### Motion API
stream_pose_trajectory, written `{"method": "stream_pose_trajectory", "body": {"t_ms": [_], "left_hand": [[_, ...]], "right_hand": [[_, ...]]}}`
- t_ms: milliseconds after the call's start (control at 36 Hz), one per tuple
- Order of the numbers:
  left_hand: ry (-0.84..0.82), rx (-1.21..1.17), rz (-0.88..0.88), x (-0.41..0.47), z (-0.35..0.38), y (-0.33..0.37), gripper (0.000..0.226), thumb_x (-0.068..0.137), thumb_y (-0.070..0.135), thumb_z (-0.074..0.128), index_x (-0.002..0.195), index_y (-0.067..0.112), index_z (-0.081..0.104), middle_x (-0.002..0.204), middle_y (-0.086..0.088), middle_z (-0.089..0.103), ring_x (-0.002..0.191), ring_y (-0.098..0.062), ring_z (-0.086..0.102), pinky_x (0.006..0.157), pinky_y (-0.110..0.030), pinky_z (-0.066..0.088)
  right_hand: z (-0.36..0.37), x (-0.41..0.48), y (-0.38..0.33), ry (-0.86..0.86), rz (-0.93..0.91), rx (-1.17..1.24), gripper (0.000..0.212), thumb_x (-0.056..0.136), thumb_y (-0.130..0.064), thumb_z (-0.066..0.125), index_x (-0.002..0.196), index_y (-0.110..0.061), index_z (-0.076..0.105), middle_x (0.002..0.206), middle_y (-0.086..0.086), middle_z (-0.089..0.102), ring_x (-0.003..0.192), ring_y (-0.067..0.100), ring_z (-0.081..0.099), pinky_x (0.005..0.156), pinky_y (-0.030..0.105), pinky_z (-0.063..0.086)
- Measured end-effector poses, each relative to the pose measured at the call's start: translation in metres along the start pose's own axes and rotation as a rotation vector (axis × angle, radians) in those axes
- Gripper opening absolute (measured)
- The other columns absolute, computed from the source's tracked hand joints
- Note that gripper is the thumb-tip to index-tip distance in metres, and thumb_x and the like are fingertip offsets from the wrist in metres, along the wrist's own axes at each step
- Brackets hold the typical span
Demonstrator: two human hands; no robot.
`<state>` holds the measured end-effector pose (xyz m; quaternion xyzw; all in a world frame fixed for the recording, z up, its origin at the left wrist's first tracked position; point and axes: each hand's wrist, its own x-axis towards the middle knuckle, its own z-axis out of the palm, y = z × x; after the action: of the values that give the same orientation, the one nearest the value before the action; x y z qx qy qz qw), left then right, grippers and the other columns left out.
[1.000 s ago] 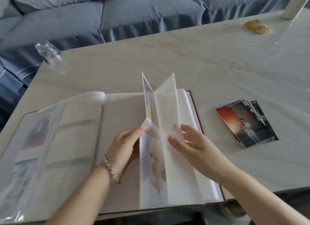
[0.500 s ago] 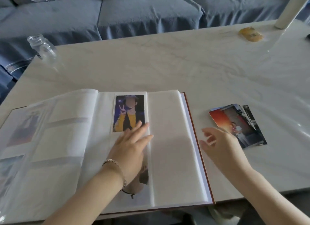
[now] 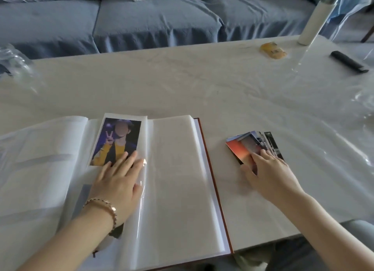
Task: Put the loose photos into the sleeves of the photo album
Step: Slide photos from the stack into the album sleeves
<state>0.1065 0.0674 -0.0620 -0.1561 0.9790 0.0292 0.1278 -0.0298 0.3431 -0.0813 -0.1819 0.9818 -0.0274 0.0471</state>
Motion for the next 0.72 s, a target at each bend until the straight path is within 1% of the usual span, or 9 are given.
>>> {"method": "stream_pose_trajectory", "body": {"t_ms": [139, 194, 250, 306, 361, 417, 528, 611, 722], "left_hand": [[0.036, -0.062, -0.027, -0.002, 0.002, -0.005, 0.069, 0.079, 0.032, 0.003, 0.147, 0.027, -0.007, 0.156, 0.010, 0.004, 0.144, -0.010, 0.003, 0.115, -0.030, -0.001], [0.052, 0.009, -0.065, -0.003, -0.001, -0.002, 0.061, 0.087, 0.033, -0.001, 0.148, 0.029, -0.010, 0.156, 0.010, 0.012, 0.144, -0.010, 0.010, 0.116, -0.033, 0.003], [0.106, 0.085, -0.103, -0.001, -0.005, 0.003, 0.055, 0.096, 0.036, 0.011, 0.149, 0.025, 0.002, 0.149, 0.006, 0.033, 0.139, -0.014, 0.028, 0.115, -0.038, 0.007], [0.173, 0.041, -0.118, 0.000, -0.009, 0.009, 0.051, 0.095, 0.036, 0.030, 0.144, 0.021, 0.029, 0.132, 0.001, 0.052, 0.125, -0.020, 0.045, 0.111, -0.041, 0.018], [0.216, -0.134, -0.088, 0.002, -0.006, 0.014, 0.046, 0.094, 0.036, 0.040, 0.136, 0.017, 0.041, 0.133, -0.001, 0.049, 0.126, -0.020, 0.042, 0.108, -0.035, 0.025], [0.210, -0.484, -0.082, 0.001, -0.009, 0.024, 0.044, 0.093, 0.039, 0.045, 0.132, 0.018, 0.045, 0.136, 0.003, 0.043, 0.129, -0.014, 0.036, 0.105, -0.025, 0.028], [-0.005, -1.310, -0.023, -0.003, -0.025, 0.043, 0.047, 0.074, 0.067, 0.057, 0.097, 0.026, 0.061, 0.098, 0.007, 0.069, 0.093, -0.010, 0.063, 0.078, -0.020, 0.051], [-0.096, -1.488, -0.021, -0.004, -0.029, 0.051, 0.035, 0.082, 0.048, 0.061, 0.096, 0.017, 0.066, 0.092, 0.000, 0.073, 0.087, -0.014, 0.070, 0.076, -0.030, 0.057], [0.080, -1.560, -0.255, 0.001, -0.024, 0.050, 0.009, 0.087, 0.012, 0.061, 0.086, 0.006, 0.067, 0.080, -0.012, 0.073, 0.072, -0.021, 0.071, 0.064, -0.030, 0.059]], "right_hand": [[-0.013, -0.001, -0.002, 0.026, 0.040, 0.022, 0.018, 0.096, -0.015, 0.037, 0.082, -0.015, 0.048, 0.086, 0.008, 0.060, 0.071, 0.028, 0.044, 0.060, 0.028, 0.030], [-0.016, -0.002, -0.006, 0.115, 0.051, 0.016, 0.012, 0.090, -0.005, 0.047, 0.086, -0.012, 0.056, 0.083, 0.009, 0.065, 0.066, 0.029, 0.048, 0.057, 0.027, 0.030], [-0.016, -0.004, -0.012, 0.279, 0.034, 0.108, 0.015, 0.078, 0.007, 0.059, 0.085, -0.004, 0.066, 0.070, 0.011, 0.066, 0.058, 0.032, 0.058, 0.052, 0.026, 0.033], [-0.016, -0.007, -0.023, 0.554, -0.066, 0.222, 0.015, 0.070, 0.007, 0.061, 0.077, -0.004, 0.070, 0.059, 0.009, 0.066, 0.049, 0.029, 0.061, 0.047, 0.024, 0.040], [-0.019, -0.011, -0.038, 0.680, -0.213, 0.305, 0.013, 0.074, 0.000, 0.060, 0.078, -0.004, 0.072, 0.064, 0.007, 0.069, 0.053, 0.024, 0.065, 0.050, 0.024, 0.047], [-0.021, -0.015, -0.056, 0.715, -0.326, 0.387, 0.017, 0.082, -0.006, 0.056, 0.083, -0.004, 0.073, 0.074, 0.006, 0.072, 0.064, 0.021, 0.069, 0.059, 0.025, 0.053], [-0.017, -0.024, -0.091, 0.686, -0.488, 0.516, 0.023, 0.085, -0.012, 0.054, 0.095, -0.008, 0.074, 0.095, 0.001, 0.072, 0.087, 0.013, 0.069, 0.080, 0.025, 0.053], [-0.009, -0.029, -0.107, 0.636, -0.588, 0.582, 0.022, 0.086, -0.014, 0.056, 0.098, -0.011, 0.074, 0.101, -0.001, 0.071, 0.097, 0.011, 0.067, 0.086, 0.025, 0.053], [-0.005, -0.031, -0.115, 0.528, -0.626, 0.570, 0.023, 0.087, -0.025, 0.056, 0.097, -0.015, 0.074, 0.105, -0.003, 0.070, 0.104, 0.009, 0.063, 0.090, 0.023, 0.049]]}}
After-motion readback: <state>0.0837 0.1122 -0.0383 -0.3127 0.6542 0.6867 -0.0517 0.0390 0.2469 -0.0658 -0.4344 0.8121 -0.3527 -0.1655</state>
